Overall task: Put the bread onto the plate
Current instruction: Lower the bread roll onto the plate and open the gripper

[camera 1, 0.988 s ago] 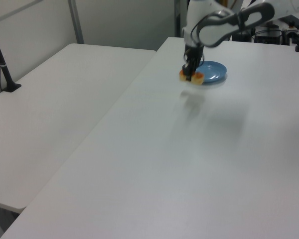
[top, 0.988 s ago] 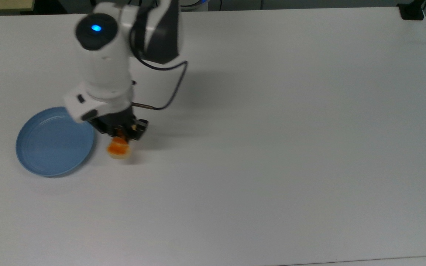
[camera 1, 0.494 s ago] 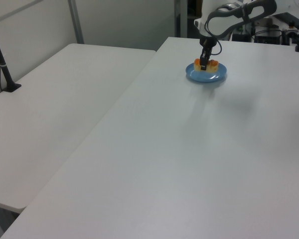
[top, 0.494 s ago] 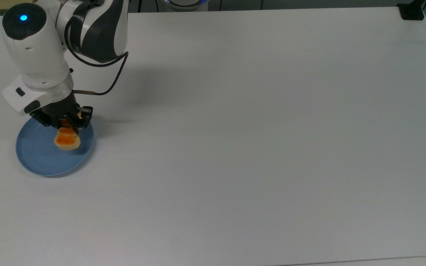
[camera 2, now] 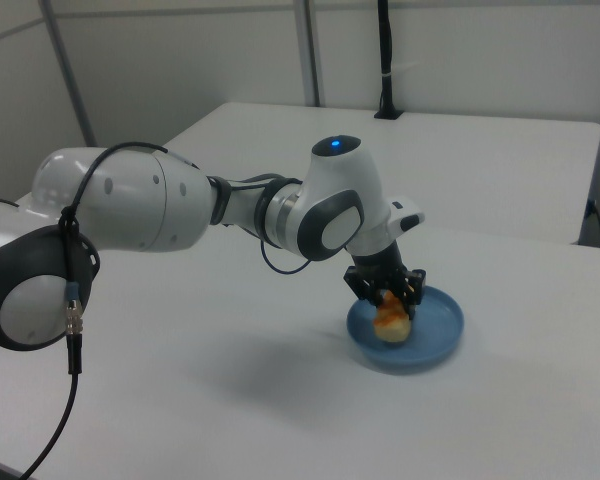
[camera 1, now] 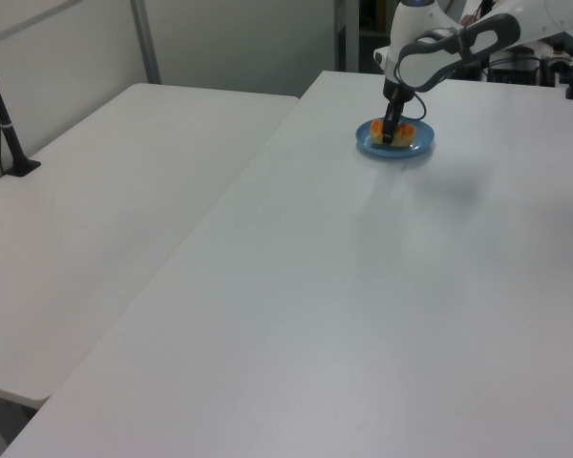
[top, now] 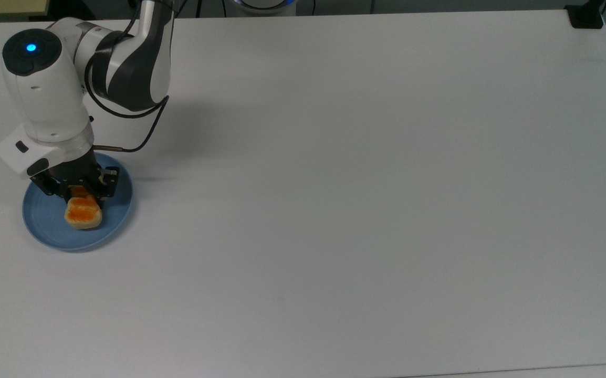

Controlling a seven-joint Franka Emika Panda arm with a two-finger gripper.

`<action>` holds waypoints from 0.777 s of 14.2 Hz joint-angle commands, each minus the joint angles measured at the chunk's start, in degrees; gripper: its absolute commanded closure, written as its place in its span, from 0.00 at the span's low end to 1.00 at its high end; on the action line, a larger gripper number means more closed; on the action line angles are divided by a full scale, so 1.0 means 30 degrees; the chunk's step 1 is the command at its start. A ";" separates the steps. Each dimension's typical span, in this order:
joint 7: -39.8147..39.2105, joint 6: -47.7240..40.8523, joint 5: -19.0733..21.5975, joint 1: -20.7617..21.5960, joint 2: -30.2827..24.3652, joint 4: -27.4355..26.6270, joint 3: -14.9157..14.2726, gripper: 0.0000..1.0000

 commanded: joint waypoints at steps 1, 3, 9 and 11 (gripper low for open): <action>-0.0181 0.0306 -0.0083 0.0039 0.0053 0.0194 -0.0125 0.00; -0.0006 0.0306 0.0033 0.0097 -0.0092 0.0223 -0.0096 0.00; 0.4120 -0.1647 -0.0054 0.1852 -0.2871 -0.0099 0.0109 0.00; 0.4564 -0.3814 0.0091 0.2554 -0.4189 -0.0128 0.0139 0.00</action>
